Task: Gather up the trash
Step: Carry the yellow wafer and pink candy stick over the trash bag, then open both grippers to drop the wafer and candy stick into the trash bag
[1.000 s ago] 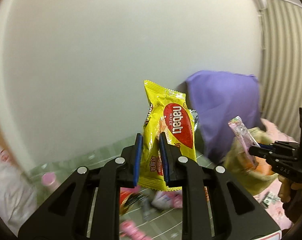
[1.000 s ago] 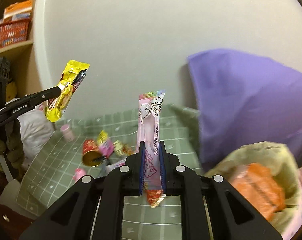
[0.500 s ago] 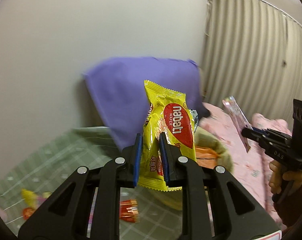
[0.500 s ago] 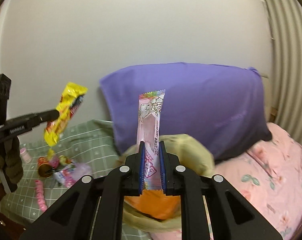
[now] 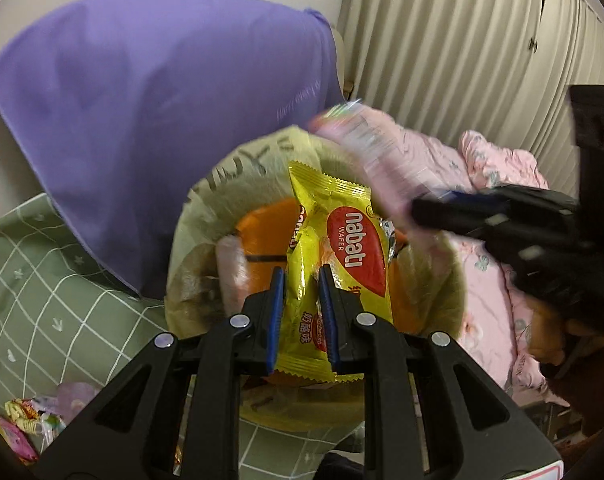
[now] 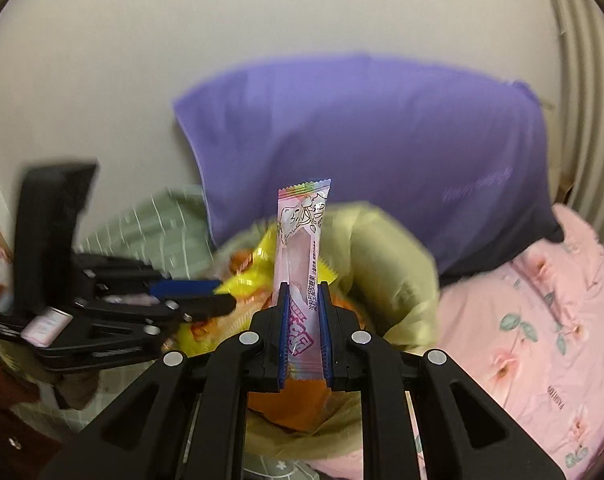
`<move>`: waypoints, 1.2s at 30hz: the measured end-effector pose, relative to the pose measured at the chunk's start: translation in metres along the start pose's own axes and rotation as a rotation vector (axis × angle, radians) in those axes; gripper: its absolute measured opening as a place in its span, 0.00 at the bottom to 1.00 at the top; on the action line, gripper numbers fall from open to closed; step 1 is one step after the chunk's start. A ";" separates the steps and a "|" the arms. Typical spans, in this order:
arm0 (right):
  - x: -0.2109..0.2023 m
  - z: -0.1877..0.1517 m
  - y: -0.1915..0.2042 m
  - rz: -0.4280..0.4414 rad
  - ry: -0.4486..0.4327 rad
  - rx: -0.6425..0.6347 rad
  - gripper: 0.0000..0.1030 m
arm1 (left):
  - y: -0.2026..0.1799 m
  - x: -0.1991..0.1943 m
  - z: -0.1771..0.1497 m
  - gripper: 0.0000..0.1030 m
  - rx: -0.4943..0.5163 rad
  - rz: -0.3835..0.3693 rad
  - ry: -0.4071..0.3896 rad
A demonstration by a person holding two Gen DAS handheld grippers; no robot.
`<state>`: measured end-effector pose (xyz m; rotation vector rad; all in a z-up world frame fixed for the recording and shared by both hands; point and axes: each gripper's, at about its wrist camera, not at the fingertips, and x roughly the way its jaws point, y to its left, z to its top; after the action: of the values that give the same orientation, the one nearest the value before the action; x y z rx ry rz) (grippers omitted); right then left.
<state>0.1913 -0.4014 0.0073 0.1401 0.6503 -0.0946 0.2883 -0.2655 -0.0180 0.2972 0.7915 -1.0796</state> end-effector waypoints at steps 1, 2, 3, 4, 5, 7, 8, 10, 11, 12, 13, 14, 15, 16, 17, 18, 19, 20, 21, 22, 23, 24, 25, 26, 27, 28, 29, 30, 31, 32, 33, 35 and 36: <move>0.018 -0.005 -0.003 -0.009 0.047 -0.014 0.14 | 0.000 0.006 -0.001 0.16 0.007 0.009 0.013; 0.026 -0.007 -0.001 -0.015 0.067 -0.023 0.13 | 0.001 0.012 -0.002 0.16 0.010 0.017 0.026; 0.035 -0.008 -0.001 -0.019 0.089 -0.032 0.14 | 0.004 0.021 0.001 0.16 0.012 0.022 0.037; 0.041 -0.010 -0.002 -0.016 0.106 -0.038 0.14 | 0.005 0.027 0.001 0.16 0.017 0.025 0.049; 0.045 -0.011 -0.002 -0.010 0.115 -0.039 0.13 | 0.004 0.030 0.002 0.16 0.024 0.027 0.055; 0.055 -0.013 -0.006 -0.008 0.129 -0.043 0.13 | 0.003 0.041 0.005 0.16 0.051 0.052 0.073; 0.059 -0.014 -0.007 -0.011 0.132 -0.044 0.13 | -0.001 0.046 0.006 0.16 0.058 0.059 0.076; 0.063 -0.014 -0.010 -0.019 0.130 -0.053 0.13 | -0.001 0.051 0.009 0.16 0.064 0.059 0.077; 0.064 -0.014 -0.008 -0.024 0.128 -0.059 0.13 | -0.001 0.055 0.010 0.16 0.065 0.059 0.074; 0.063 -0.013 -0.010 -0.028 0.125 -0.063 0.13 | -0.001 0.054 0.012 0.16 0.065 0.059 0.072; 0.063 -0.013 -0.010 -0.032 0.123 -0.066 0.13 | 0.000 0.055 0.014 0.16 0.064 0.057 0.069; 0.062 -0.013 -0.010 -0.038 0.122 -0.068 0.13 | 0.001 0.056 0.015 0.16 0.061 0.055 0.068; 0.062 -0.014 -0.011 -0.039 0.122 -0.069 0.13 | 0.000 0.056 0.015 0.16 0.058 0.056 0.066; 0.060 -0.015 -0.010 -0.043 0.123 -0.073 0.13 | -0.002 0.059 0.018 0.16 0.055 0.056 0.066; 0.058 -0.017 -0.010 -0.045 0.128 -0.075 0.13 | -0.003 0.058 0.018 0.16 0.049 0.055 0.066; 0.057 -0.017 -0.011 -0.042 0.133 -0.074 0.13 | 0.002 0.052 0.015 0.16 0.041 0.053 0.066; 0.056 -0.019 -0.011 -0.039 0.140 -0.074 0.13 | 0.002 0.051 0.013 0.16 0.031 0.048 0.069; 0.056 -0.021 -0.011 -0.038 0.146 -0.072 0.13 | 0.003 0.050 0.011 0.16 0.023 0.044 0.073; 0.055 -0.022 -0.011 -0.036 0.151 -0.072 0.13 | 0.004 0.049 0.009 0.16 0.014 0.040 0.080; 0.054 -0.023 -0.012 -0.037 0.152 -0.073 0.13 | 0.003 0.051 0.008 0.16 0.010 0.038 0.084; 0.053 -0.024 -0.012 -0.036 0.154 -0.070 0.13 | 0.003 0.052 0.007 0.16 0.005 0.038 0.087; 0.052 -0.025 -0.012 -0.035 0.155 -0.066 0.13 | 0.003 0.051 0.005 0.16 0.001 0.037 0.087; 0.050 -0.025 -0.013 -0.034 0.154 -0.061 0.13 | 0.002 0.050 0.005 0.16 -0.004 0.035 0.084; 0.049 -0.026 -0.013 -0.033 0.152 -0.055 0.13 | 0.002 0.049 0.004 0.16 -0.008 0.033 0.082; 0.049 -0.026 -0.013 -0.033 0.151 -0.053 0.13 | 0.002 0.049 0.003 0.16 -0.013 0.030 0.080; 0.048 -0.026 -0.013 -0.033 0.149 -0.049 0.13 | 0.001 0.048 0.003 0.16 -0.020 0.026 0.078; 0.047 -0.026 -0.013 -0.033 0.145 -0.045 0.13 | 0.001 0.048 0.003 0.16 -0.025 0.023 0.074; 0.046 -0.026 -0.013 -0.033 0.143 -0.043 0.13 | 0.001 0.047 0.002 0.16 -0.027 0.022 0.070; 0.044 -0.026 -0.013 -0.031 0.136 -0.036 0.13 | 0.000 0.044 0.002 0.17 -0.028 0.023 0.065; 0.043 -0.025 -0.014 -0.028 0.133 -0.032 0.13 | 0.005 0.039 0.000 0.18 -0.031 0.023 0.060; 0.042 -0.026 -0.014 -0.026 0.131 -0.029 0.14 | 0.006 0.036 -0.001 0.20 -0.035 0.023 0.054; 0.040 -0.026 -0.013 -0.030 0.127 -0.027 0.14 | 0.009 0.027 -0.001 0.28 -0.051 0.021 0.039; 0.040 -0.026 -0.012 -0.036 0.126 -0.027 0.14 | 0.010 0.024 -0.001 0.33 -0.058 0.020 0.031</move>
<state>0.2056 -0.4111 -0.0386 0.1093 0.7796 -0.1125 0.3020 -0.2767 -0.0369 0.2730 0.8446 -1.0340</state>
